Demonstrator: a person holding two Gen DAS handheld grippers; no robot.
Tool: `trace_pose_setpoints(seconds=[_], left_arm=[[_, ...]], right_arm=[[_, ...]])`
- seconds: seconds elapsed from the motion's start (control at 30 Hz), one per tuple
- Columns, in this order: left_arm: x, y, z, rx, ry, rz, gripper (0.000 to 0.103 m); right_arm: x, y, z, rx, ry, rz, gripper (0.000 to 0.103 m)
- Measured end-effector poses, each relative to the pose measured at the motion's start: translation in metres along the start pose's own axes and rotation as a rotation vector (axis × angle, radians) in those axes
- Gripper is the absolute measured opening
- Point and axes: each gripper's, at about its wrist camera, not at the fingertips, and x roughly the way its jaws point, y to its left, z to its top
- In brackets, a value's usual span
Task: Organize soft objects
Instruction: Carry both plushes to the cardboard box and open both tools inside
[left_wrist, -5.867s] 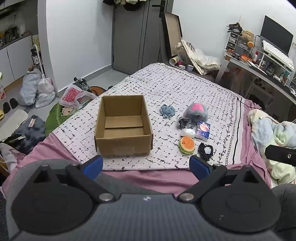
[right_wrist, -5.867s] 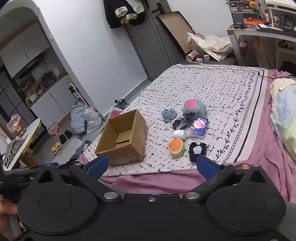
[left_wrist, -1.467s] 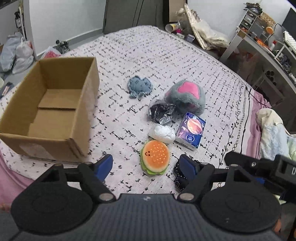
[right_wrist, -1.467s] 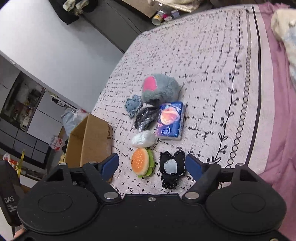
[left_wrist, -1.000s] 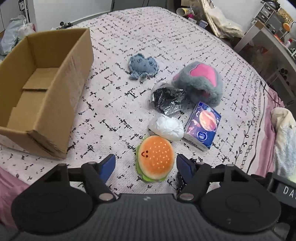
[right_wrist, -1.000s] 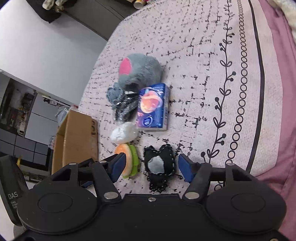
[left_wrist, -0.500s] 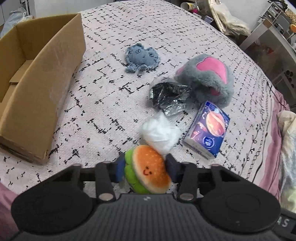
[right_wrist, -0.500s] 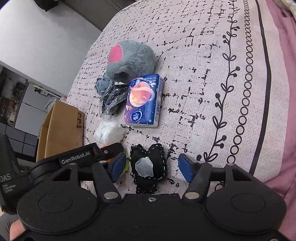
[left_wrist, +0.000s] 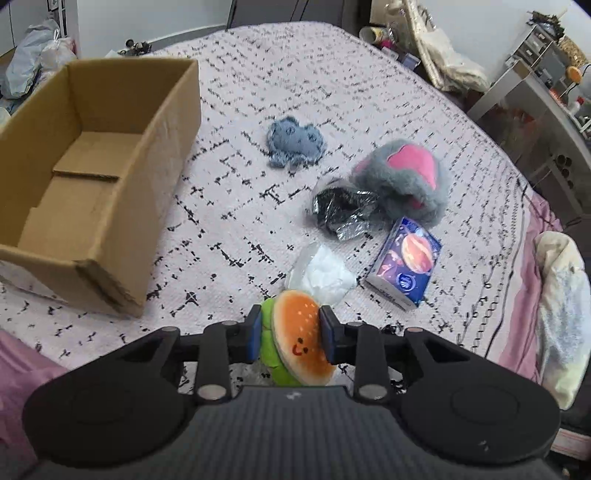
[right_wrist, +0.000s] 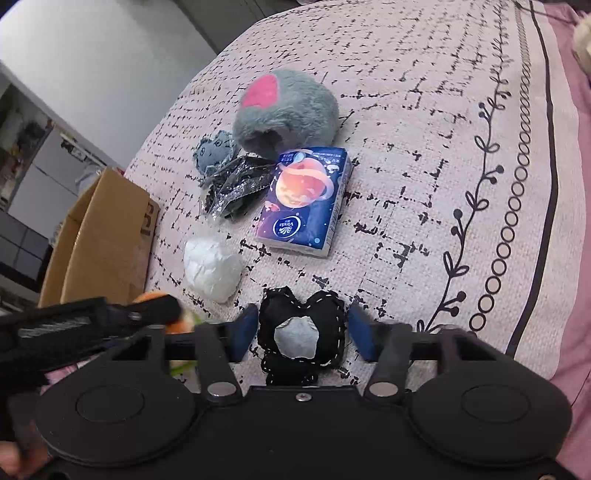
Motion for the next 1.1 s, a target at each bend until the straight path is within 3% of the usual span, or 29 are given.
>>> trace_pose_setpoints(seconds=[0.17, 0.53, 1.1], left_arm=[[-0.025, 0.005, 0.001, 0.014, -0.044, -0.014, 0.031], [-0.084, 0.027, 0.009, 0.019, -0.142, -0.022, 0.031], [-0.140, 0.078, 0.036, -0.055, -0.242, -0.060, 0.031]], right_arm=[[-0.002, -0.001, -0.001, 0.034, 0.009, 0.055, 0.033], [-0.035, 0.008, -0.007, 0.023, -0.076, 0.095, 0.033], [-0.095, 0.043, 0.002, -0.036, -0.200, 0.114, 0.033]])
